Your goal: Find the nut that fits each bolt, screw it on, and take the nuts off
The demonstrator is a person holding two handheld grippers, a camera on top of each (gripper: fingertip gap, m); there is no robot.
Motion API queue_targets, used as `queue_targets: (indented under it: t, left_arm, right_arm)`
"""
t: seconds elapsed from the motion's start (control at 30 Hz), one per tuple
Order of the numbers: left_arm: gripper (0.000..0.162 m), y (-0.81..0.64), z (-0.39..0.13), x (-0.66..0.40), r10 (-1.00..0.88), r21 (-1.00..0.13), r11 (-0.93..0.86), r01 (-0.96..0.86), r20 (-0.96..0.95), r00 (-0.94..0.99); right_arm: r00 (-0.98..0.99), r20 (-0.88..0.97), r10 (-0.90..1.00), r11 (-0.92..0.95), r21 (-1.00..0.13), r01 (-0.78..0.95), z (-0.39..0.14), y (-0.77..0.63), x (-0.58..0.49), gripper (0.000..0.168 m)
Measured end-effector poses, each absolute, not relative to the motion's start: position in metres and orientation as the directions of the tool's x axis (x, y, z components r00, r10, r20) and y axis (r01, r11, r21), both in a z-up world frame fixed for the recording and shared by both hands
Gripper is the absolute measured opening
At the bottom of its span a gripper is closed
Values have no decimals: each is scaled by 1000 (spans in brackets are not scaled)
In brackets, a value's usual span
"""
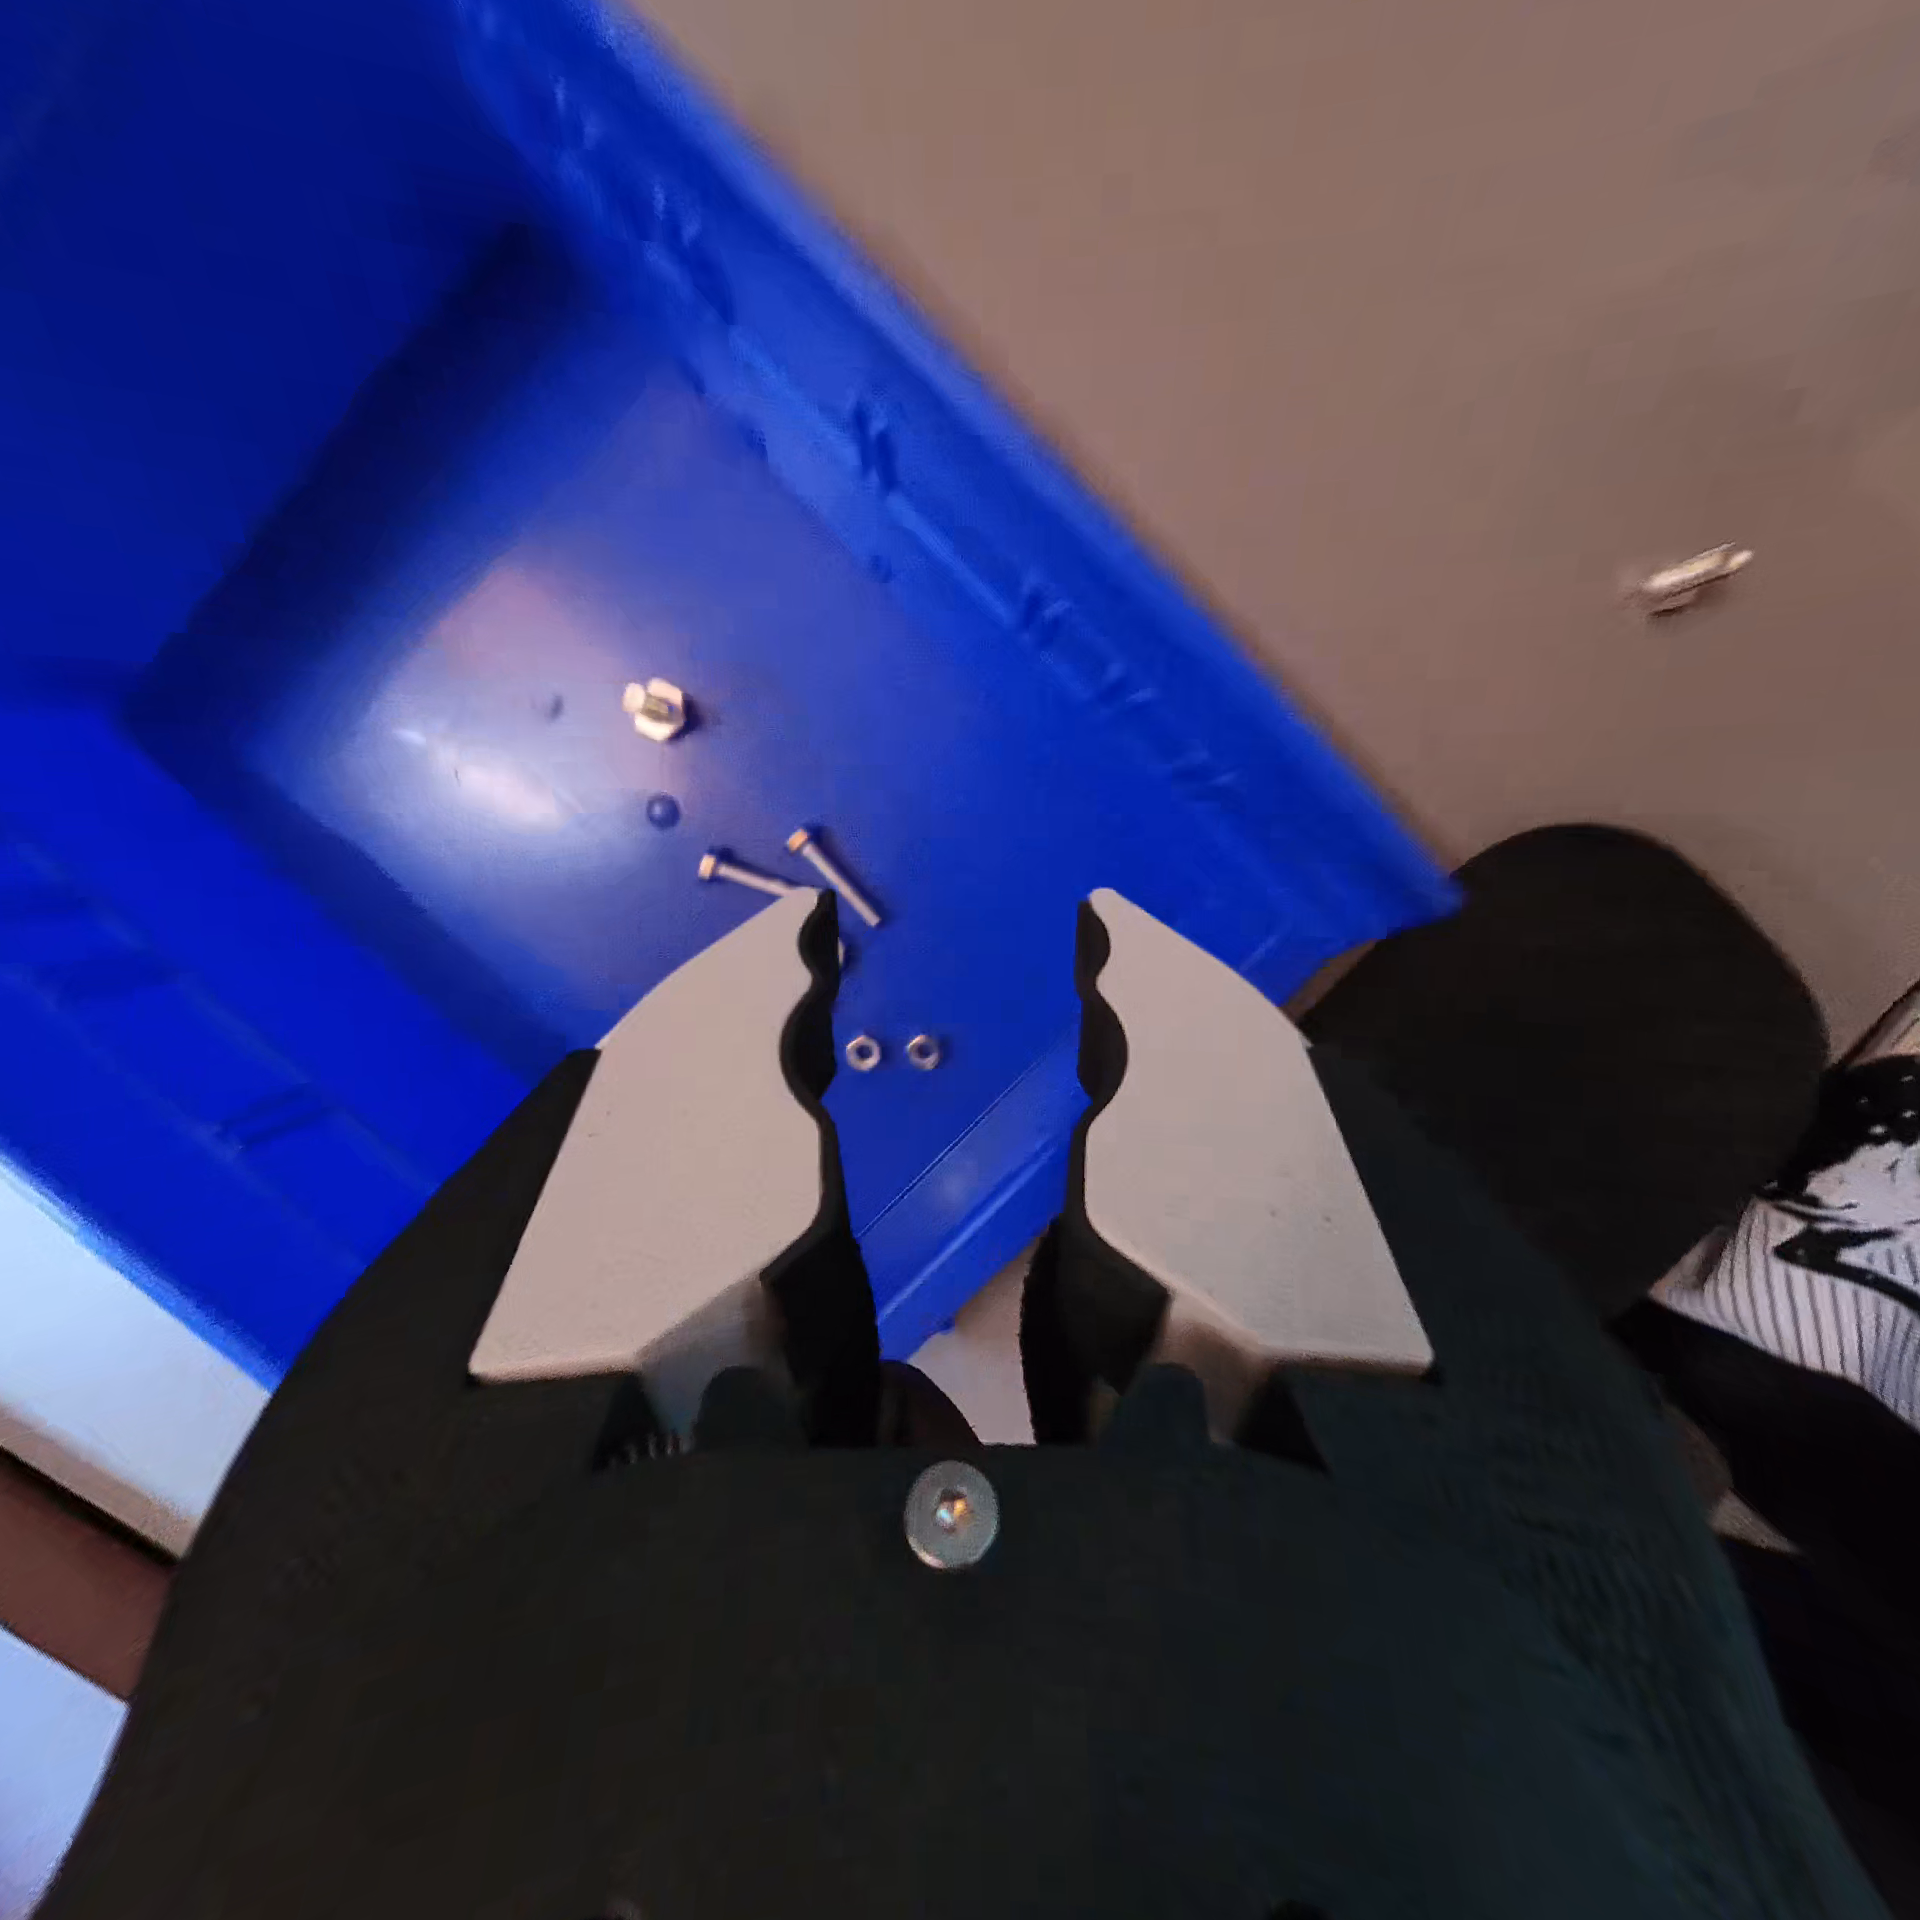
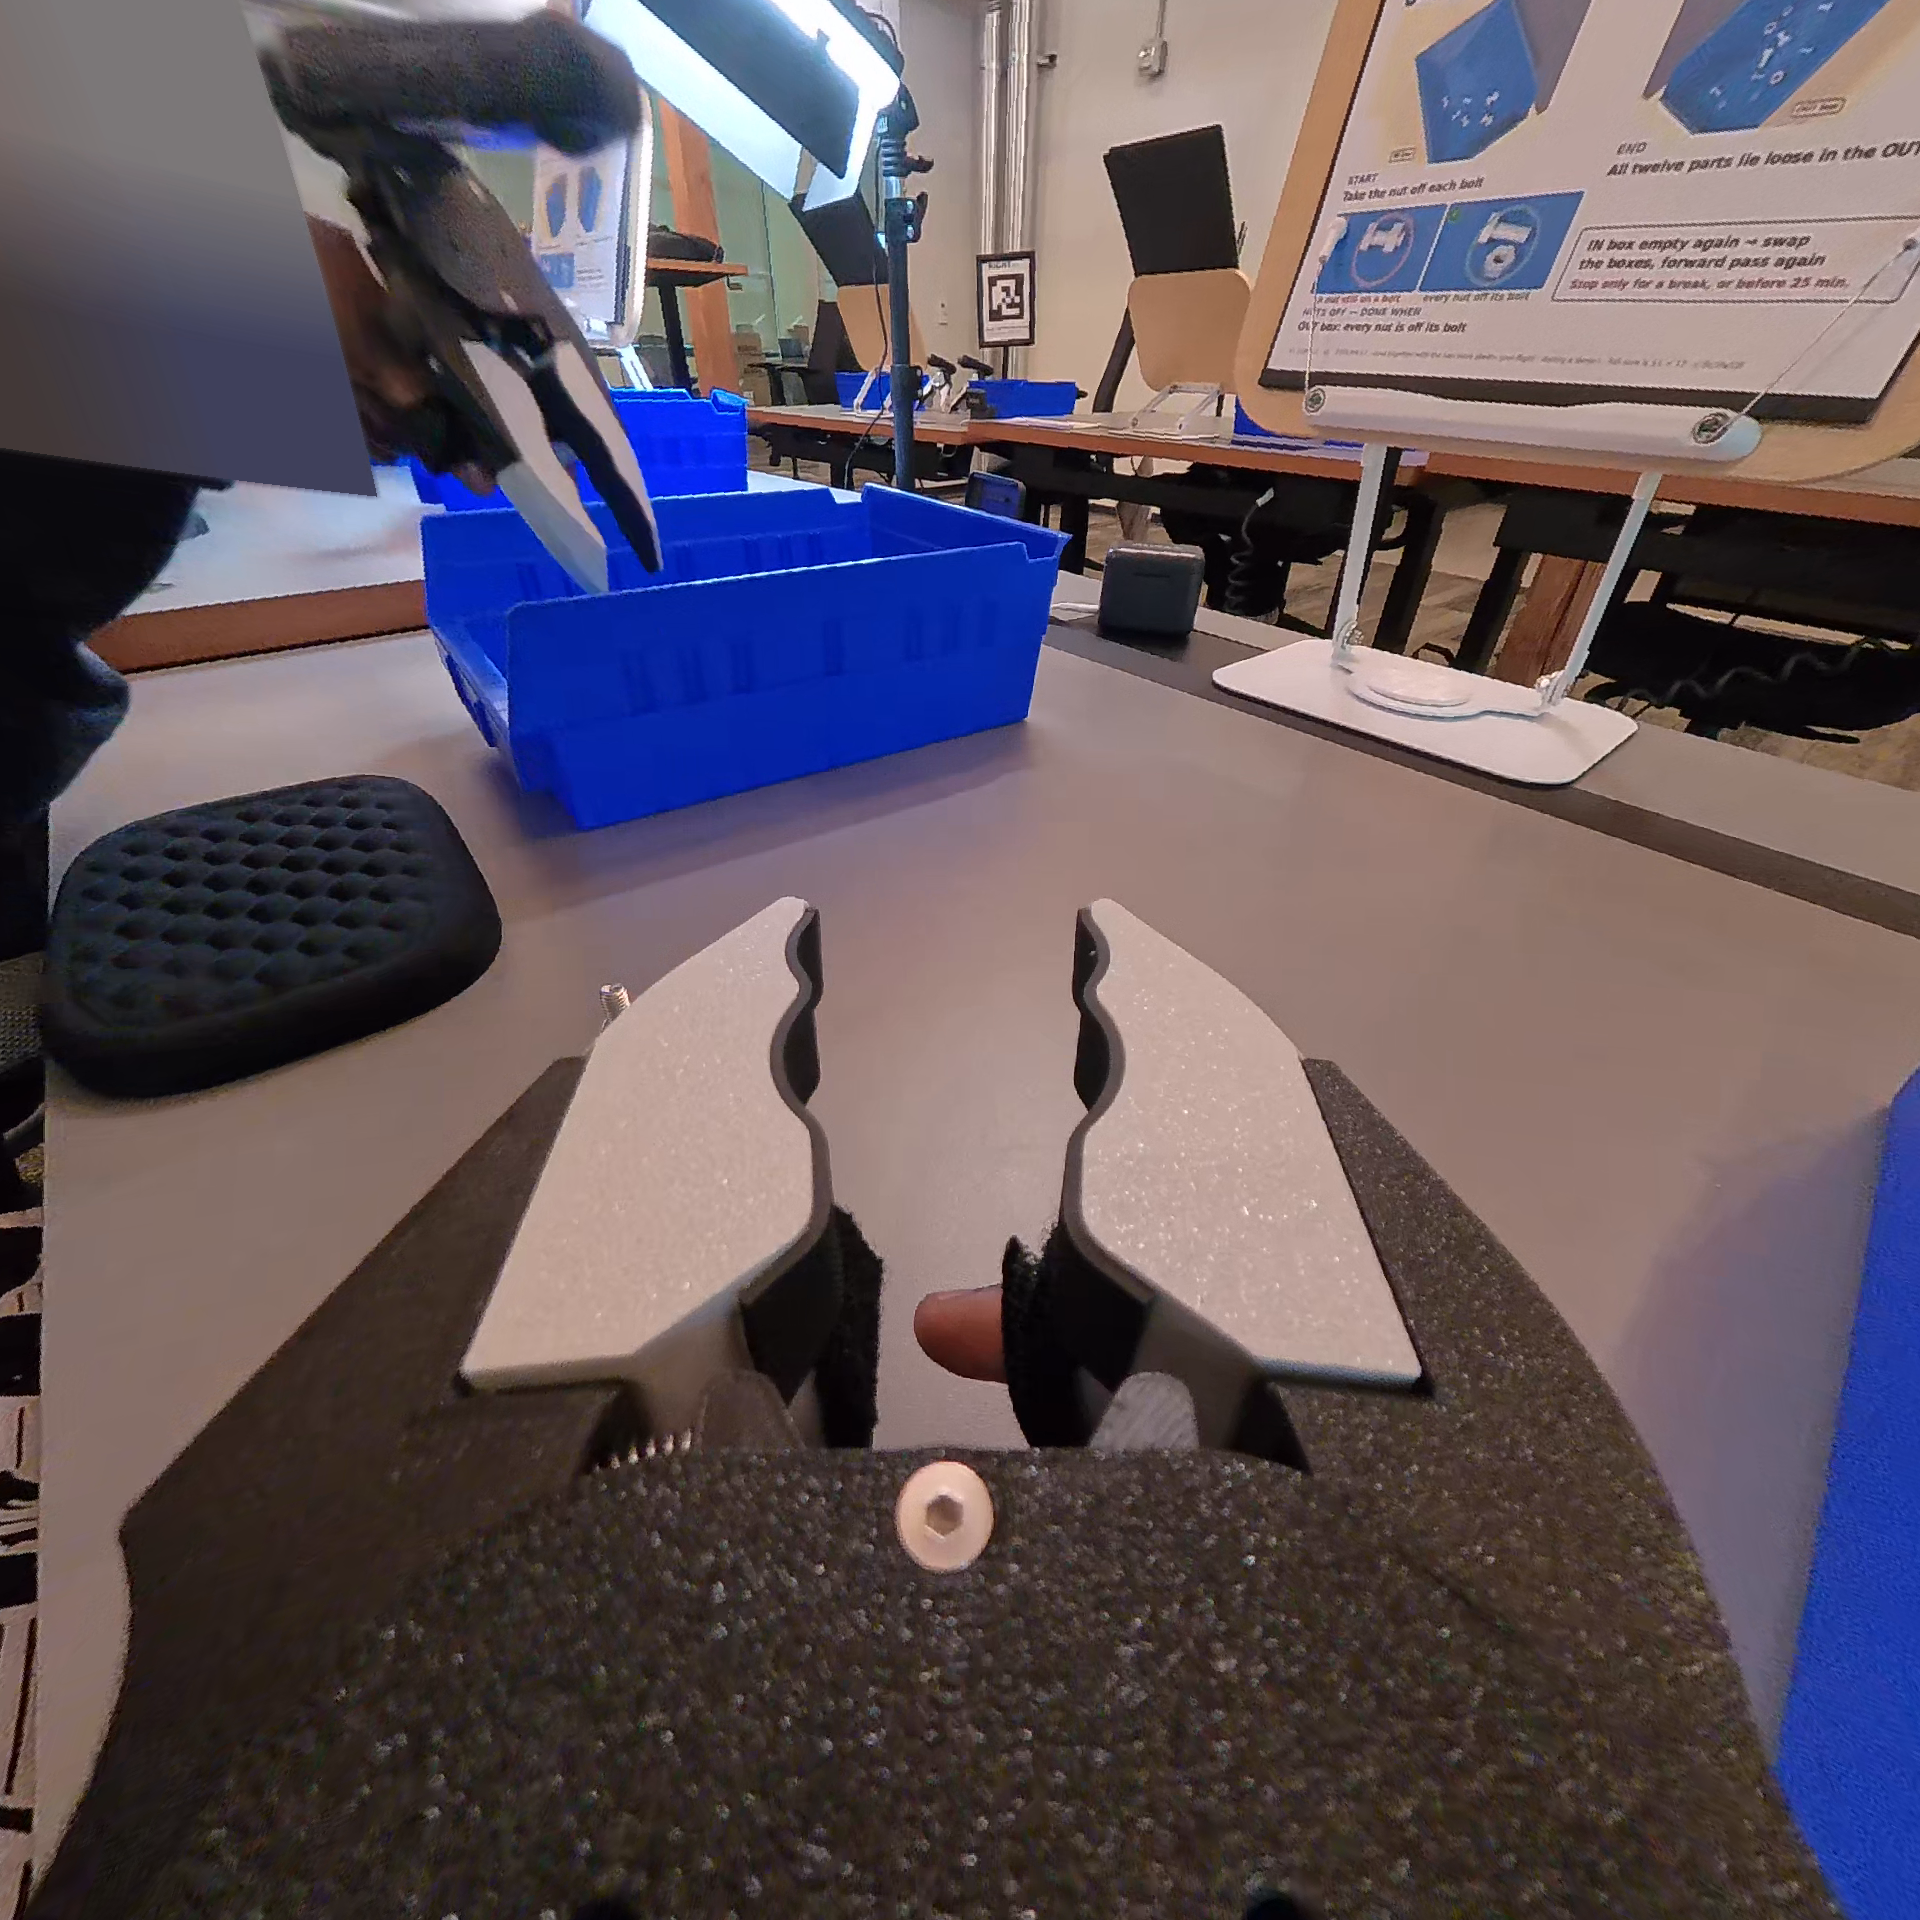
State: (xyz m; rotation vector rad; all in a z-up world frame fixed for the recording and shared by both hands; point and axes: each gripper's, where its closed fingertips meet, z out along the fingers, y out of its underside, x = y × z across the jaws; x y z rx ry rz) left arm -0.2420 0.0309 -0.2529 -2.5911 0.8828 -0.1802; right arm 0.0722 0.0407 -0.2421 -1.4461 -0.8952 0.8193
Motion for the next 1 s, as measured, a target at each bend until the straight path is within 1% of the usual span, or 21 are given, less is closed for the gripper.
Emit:
queue_targets:
  t: [0.07,0.17,0.23,0.3,0.4,0.5,0.6,0.7,0.77,0.93,1.0]
  left_arm:
    - [43,34,-274,-257,-605,-346,-753,-560,27,796]
    - [44,32,-304,-270,-638,-235,-752,-616,30,769]
    - [45,29,-320,-276,-671,-179,-732,-657,23,741]
    - [44,29,-328,-281,-686,-150,-721,-677,11,728]
    - [44,34,-331,-285,-695,-157,-709,-688,-10,719]
    - [40,35,-336,-288,-697,-151,-709,-689,5,717]
    - [32,33,-342,-290,-704,-132,-706,-696,17,710]
    - [25,36,-342,-289,-709,-154,-698,-700,11,705]
    - [16,36,-342,-288,-707,-156,-700,-697,15,707]
    - [15,34,-340,-287,-719,-145,-688,-711,0,695]
    - [15,35,-330,-285,-713,-167,-689,-705,-19,701]
  right_arm:
    - [459,14,888,-17,-998,63,-242,41,72,47]
    - [460,8,888,-22,-998,59,-242,41,73,47]
    - [460,3,888,-26,-998,57,-242,42,73,47]
    - [459,1,888,-28,-998,56,-242,42,73,47]
    - [459,1,888,-29,-998,57,-242,42,73,47]
    - [459,0,888,-30,-998,57,-242,42,73,47]
    - [460,-2,888,-31,-998,55,-242,42,73,47]
    - [460,-5,888,-34,-998,55,-242,42,73,47]
    - [460,-4,888,-35,-998,57,-243,42,73,47]
    - [459,-5,888,-37,-998,59,-243,43,73,47]
    - [459,-6,888,-37,-998,58,-243,43,73,47]
